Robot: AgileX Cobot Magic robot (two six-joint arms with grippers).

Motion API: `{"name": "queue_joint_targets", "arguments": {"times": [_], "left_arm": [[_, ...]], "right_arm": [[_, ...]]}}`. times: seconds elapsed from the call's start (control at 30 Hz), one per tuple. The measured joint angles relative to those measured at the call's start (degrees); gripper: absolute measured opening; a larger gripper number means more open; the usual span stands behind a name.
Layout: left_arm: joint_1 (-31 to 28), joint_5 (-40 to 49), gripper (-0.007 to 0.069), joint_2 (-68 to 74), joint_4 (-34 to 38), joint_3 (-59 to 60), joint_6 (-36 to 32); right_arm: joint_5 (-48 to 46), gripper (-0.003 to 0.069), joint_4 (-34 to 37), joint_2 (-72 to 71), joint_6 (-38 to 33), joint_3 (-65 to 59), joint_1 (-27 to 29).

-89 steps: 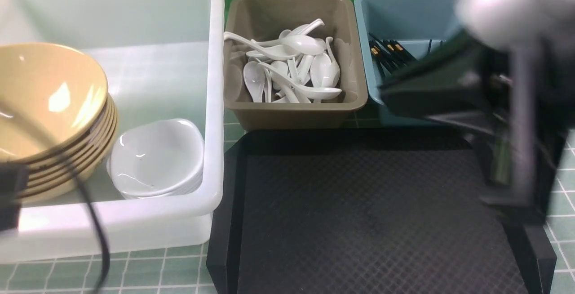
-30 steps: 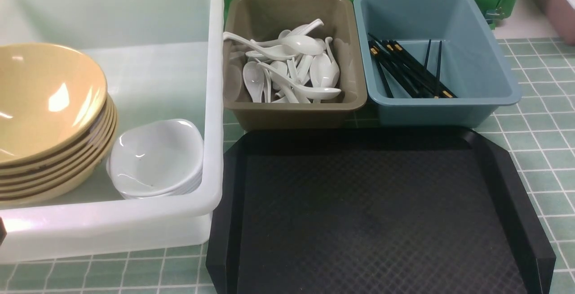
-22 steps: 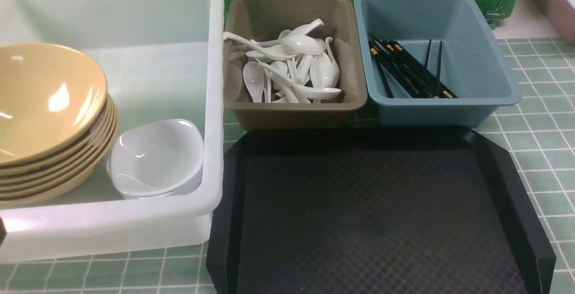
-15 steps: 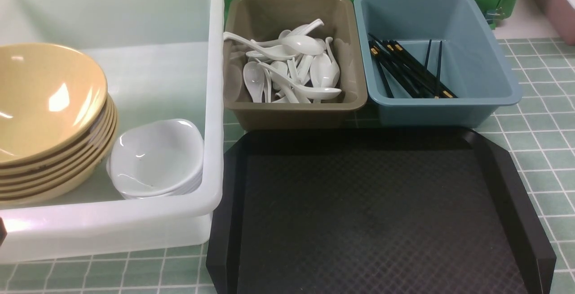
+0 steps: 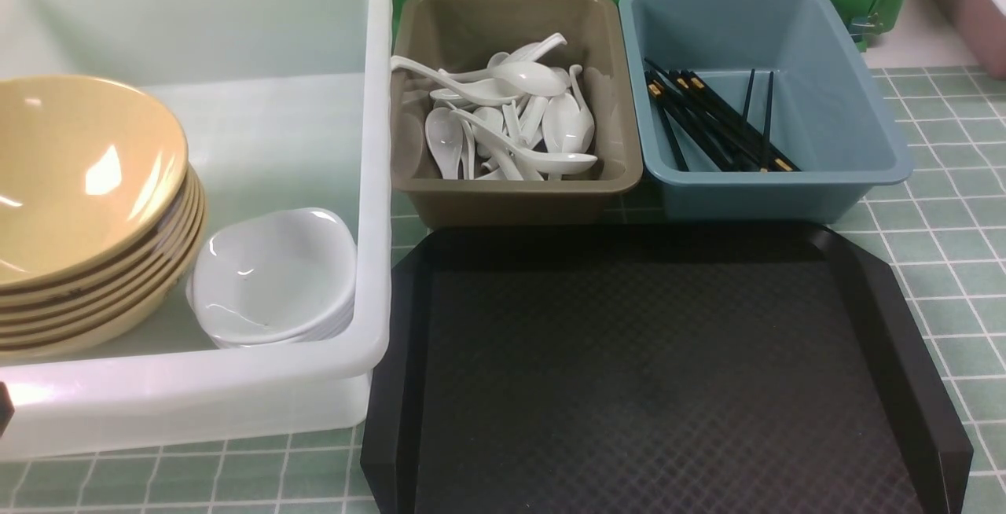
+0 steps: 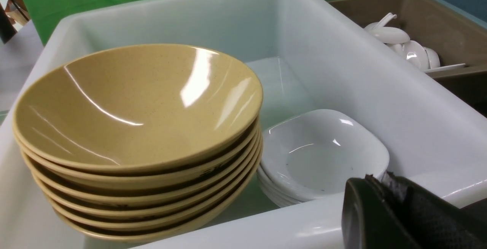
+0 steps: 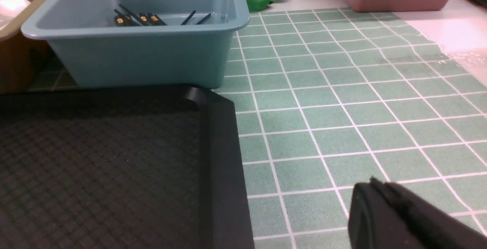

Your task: On blue table put chopsticks spoon bowls plates into blue grey white boxes.

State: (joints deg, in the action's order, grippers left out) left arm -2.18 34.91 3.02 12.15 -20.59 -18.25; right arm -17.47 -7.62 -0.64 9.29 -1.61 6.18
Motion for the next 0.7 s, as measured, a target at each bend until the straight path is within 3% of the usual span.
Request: {"name": "queue_joint_targets", "arguments": {"times": [0.5,0.6,0.7], "left_arm": [[0.0,-1.9,0.0001,0.0,1.35,3.32,-1.17],[0.0,-5.8,0.0001,-0.35,2.63,6.1,-0.5],[0.0,-18.89,0.0001,-2.82,2.53,12.29,6.23]], "right_arm": [[0.0,0.0047,0.0,0.0,0.0,0.0,0.0],[0.0,0.0047,0.0,0.0,0.0,0.0,0.0],[0.0,0.0048,0.0,0.0,0.0,0.0,0.0]]}}
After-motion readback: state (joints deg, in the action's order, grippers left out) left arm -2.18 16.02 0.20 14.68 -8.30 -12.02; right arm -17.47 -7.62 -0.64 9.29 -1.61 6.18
